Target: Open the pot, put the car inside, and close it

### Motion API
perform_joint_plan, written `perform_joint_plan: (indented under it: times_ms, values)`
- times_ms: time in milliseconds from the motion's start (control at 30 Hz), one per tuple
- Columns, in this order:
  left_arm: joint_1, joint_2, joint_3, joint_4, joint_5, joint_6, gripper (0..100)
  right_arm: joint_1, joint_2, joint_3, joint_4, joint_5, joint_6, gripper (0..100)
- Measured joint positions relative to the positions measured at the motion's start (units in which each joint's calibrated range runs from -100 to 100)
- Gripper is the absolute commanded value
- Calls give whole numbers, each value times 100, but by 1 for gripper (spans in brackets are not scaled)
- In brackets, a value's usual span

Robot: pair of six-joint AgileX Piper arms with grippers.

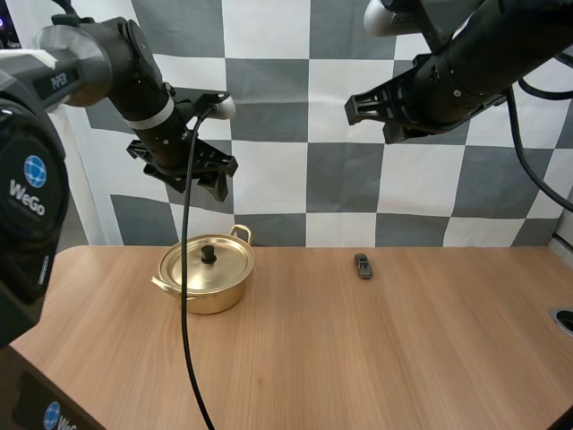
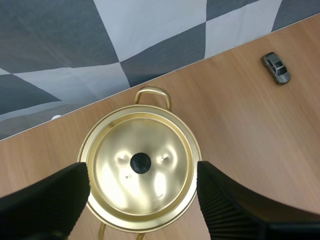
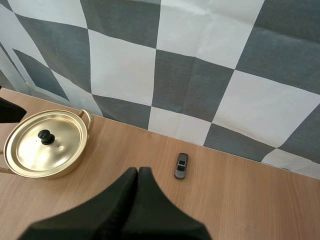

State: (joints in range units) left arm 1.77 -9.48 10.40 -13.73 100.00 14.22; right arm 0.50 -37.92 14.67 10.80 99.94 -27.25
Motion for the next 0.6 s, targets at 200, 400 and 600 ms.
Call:
perform_joint_plan:
  times_ms: [200, 400, 600]
  values:
    - [0, 72, 403, -324, -11, 0, 100, 0, 0, 0, 0, 0, 0, 0]
    - [0, 462, 821, -62, -11, 0, 100, 0, 0, 0, 0, 0, 0, 0]
    - [0, 617, 821, 120, -353, -56, 100, 0, 0, 0, 0, 0, -31, 0]
